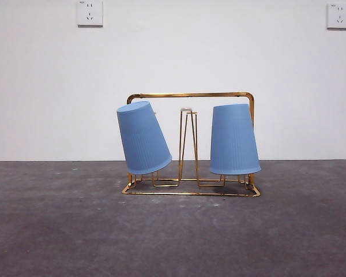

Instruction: Pick up cup 1,put cup 1 in the cup rack,pick up cup 2,put cup 2 in the cup rack

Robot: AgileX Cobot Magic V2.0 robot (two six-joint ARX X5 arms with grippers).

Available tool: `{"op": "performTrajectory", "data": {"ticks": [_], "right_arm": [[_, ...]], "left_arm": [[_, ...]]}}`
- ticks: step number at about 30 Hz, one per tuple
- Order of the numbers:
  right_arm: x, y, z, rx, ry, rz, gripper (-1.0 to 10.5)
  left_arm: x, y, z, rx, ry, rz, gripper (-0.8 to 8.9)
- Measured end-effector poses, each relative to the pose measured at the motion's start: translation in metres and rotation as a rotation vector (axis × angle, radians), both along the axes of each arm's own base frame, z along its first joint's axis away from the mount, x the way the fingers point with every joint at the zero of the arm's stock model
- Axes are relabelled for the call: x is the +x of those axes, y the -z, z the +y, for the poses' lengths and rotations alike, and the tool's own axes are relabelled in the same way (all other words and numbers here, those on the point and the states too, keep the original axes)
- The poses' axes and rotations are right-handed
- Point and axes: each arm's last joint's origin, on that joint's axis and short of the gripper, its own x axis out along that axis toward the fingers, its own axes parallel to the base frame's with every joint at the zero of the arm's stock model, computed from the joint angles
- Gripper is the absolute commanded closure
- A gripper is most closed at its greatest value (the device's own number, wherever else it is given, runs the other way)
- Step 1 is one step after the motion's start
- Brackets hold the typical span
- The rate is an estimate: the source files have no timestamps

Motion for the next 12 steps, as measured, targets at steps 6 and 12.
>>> {"op": "performTrajectory", "data": {"ticks": [6, 12], "right_arm": [[0.0000, 0.0000, 0.0000, 0.000, 0.000, 0.000, 9.4], [-0.0012, -0.0006, -0.0062, -0.016, 0.087, -0.032, 9.4]], "left_arm": [[0.0004, 0.0006, 0.0000, 0.000, 0.000, 0.008, 8.16], [0.0007, 0.0010, 0.0000, 0.000, 0.000, 0.014, 8.16]]}}
